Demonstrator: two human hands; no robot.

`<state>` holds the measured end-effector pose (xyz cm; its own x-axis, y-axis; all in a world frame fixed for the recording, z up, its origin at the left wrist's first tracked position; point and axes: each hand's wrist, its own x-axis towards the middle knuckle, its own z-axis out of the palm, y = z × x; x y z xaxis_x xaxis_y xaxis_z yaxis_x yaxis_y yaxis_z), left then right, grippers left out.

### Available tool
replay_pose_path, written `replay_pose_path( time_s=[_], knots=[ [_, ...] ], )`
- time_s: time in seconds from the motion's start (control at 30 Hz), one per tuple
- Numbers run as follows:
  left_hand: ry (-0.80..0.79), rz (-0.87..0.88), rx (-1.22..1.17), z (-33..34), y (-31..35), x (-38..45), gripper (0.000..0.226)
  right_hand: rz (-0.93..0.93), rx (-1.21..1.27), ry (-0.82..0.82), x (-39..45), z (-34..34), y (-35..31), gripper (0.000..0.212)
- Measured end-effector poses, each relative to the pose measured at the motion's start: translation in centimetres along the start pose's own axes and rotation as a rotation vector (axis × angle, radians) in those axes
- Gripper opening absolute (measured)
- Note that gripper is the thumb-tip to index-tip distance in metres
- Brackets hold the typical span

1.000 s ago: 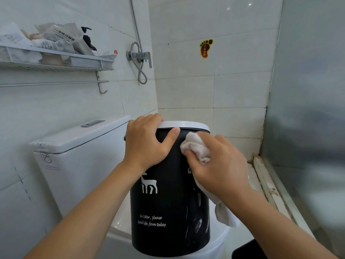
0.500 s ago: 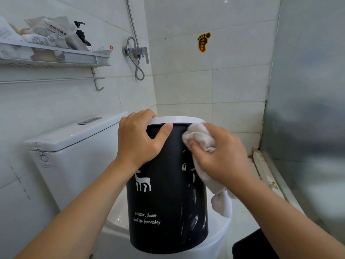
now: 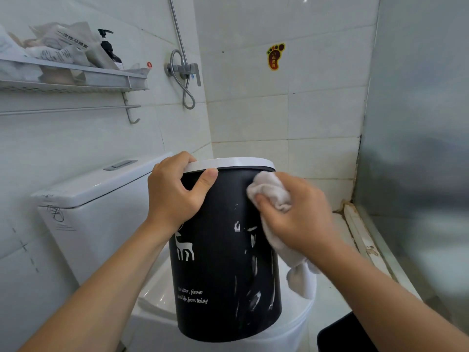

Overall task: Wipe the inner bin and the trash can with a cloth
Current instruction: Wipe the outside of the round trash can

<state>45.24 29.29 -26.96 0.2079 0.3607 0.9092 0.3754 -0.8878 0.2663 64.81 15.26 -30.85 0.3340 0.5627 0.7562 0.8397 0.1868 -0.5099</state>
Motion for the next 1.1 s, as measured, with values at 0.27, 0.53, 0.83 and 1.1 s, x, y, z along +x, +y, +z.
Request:
replay_pose_path(
  time_s=[0.27, 0.53, 0.83, 1.1],
  knots=[
    [0.007, -0.035, -0.009, 0.8, -0.4, 0.5, 0.046, -0.112, 0.055, -0.024, -2.2, 1.1, -1.7, 0.019],
    [0.026, -0.082, -0.068, 0.6, -0.6, -0.1, 0.043, 0.112, 0.047, 0.048, -0.4, 1.0, 1.2, 0.022],
    [0.036, -0.088, -0.054, 1.2, -0.5, 0.3, 0.048, -0.167, 0.022, -0.067, -1.5, 1.2, -1.2, 0.024],
    [0.024, -0.102, -0.095, 1.1, -0.7, 0.2, 0.044, 0.123, 0.031, 0.076, -1.2, 1.2, 1.8, 0.028]
  ],
)
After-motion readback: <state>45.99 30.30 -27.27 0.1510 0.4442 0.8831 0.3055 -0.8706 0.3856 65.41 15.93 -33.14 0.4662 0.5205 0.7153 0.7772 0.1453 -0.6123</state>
